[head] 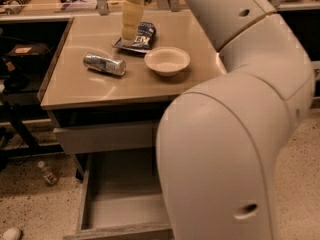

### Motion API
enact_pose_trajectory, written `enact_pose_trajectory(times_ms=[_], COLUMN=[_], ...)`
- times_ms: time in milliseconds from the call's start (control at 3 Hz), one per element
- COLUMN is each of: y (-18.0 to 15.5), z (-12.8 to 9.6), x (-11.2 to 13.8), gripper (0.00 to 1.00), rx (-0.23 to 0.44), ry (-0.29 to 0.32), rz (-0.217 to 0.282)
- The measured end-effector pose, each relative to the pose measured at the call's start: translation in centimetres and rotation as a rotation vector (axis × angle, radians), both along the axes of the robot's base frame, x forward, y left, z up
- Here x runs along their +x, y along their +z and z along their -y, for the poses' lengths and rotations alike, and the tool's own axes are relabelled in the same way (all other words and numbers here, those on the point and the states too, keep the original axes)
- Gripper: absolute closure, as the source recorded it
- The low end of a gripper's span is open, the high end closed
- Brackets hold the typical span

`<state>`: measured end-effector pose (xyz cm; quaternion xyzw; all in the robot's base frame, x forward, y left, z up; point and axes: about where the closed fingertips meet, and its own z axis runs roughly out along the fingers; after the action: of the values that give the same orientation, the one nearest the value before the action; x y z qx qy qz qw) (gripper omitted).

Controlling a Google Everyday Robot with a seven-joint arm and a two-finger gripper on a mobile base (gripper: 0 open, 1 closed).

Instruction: Place redbull can into middle drawer

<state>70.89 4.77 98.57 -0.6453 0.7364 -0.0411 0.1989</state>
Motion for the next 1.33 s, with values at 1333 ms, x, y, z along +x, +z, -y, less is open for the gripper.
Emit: enact_pose_trajectory(times_ms=[1333], y=[-9.0], z=[-6.0], x=[3.2], gripper=[0.0], rx=[0.134], ry=[0.038], rz=[-0.162])
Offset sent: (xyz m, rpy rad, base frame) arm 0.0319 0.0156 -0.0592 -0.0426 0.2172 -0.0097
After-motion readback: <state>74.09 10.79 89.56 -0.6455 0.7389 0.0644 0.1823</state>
